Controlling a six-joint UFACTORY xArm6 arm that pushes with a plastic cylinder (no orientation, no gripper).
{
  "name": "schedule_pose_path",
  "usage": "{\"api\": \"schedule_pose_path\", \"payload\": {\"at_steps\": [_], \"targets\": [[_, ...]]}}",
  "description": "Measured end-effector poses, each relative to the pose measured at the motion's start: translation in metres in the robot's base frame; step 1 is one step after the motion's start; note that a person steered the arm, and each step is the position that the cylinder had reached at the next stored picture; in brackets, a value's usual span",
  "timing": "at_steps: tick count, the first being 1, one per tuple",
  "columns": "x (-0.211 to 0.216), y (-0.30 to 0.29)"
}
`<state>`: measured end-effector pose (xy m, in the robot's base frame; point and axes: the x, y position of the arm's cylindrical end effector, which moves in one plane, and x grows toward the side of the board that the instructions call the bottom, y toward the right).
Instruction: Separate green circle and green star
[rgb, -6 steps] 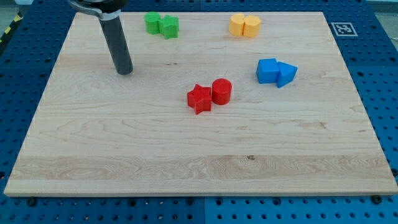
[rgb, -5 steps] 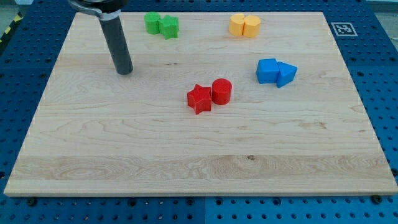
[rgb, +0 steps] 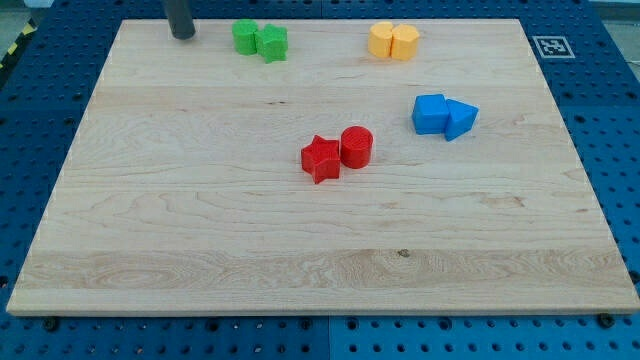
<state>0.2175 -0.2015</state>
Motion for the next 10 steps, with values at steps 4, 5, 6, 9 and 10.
{"api": "schedule_pose_path", "payload": {"at_steps": [4, 5, 6, 9, 10], "targets": [[0.032, 0.125], [0.045, 0.145], [0.052, 0.166], [0.063, 0.217], [0.083, 0.214]]}}
